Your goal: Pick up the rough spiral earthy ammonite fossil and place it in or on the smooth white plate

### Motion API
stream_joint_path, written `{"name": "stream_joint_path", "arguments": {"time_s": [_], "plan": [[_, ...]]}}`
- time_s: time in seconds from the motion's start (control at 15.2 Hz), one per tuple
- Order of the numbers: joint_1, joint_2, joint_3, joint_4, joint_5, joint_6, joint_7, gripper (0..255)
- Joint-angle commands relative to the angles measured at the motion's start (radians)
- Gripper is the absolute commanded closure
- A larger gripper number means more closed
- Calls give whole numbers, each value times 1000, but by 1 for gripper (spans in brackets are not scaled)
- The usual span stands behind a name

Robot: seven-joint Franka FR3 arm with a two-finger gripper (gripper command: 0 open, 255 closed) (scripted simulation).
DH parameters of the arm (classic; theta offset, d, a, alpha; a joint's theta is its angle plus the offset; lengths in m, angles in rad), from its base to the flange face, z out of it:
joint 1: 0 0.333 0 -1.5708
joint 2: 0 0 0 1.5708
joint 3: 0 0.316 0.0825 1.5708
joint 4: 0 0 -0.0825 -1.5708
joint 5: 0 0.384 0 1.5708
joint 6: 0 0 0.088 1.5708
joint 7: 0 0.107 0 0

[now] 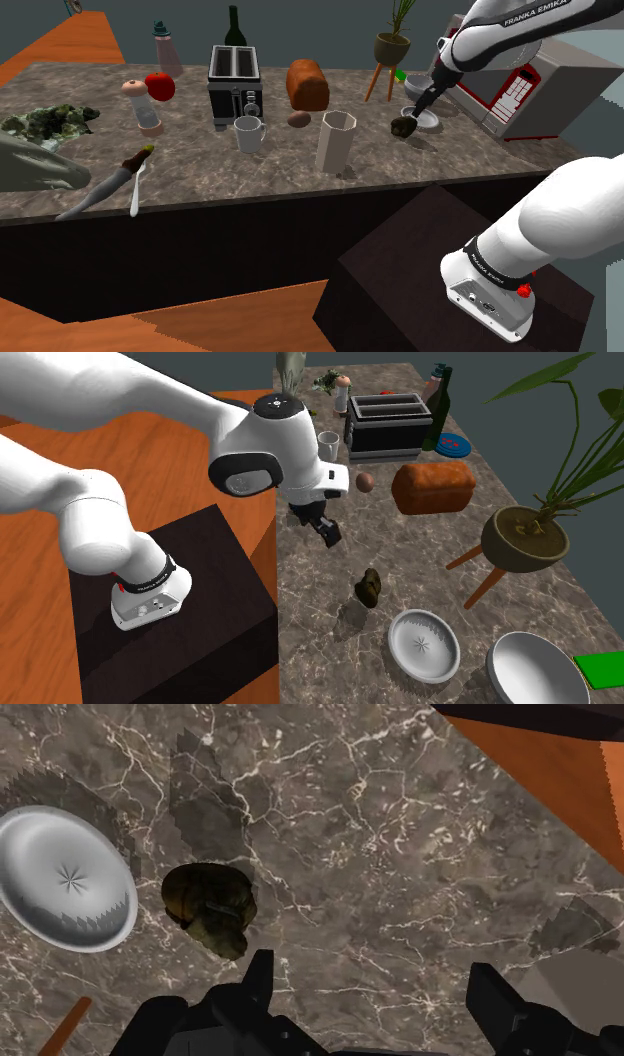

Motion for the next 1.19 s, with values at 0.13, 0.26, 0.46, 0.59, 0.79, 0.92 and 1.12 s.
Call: {"name": "stream_joint_path", "arguments": {"time_s": [0.13,0.26,0.46,0.59,0.79,0.92,1.12], "plan": [[36,157,-85,39,72,155,-126,0],[64,243,-129,71,154,221,-220,0],[95,384,-172,134,359,297,-418,0],[75,480,-154,190,528,327,-572,0],[-18,603,-71,283,719,351,-754,0],[-42,634,-40,298,758,364,-783,0],[-74,680,1,321,814,382,-826,0]]}}
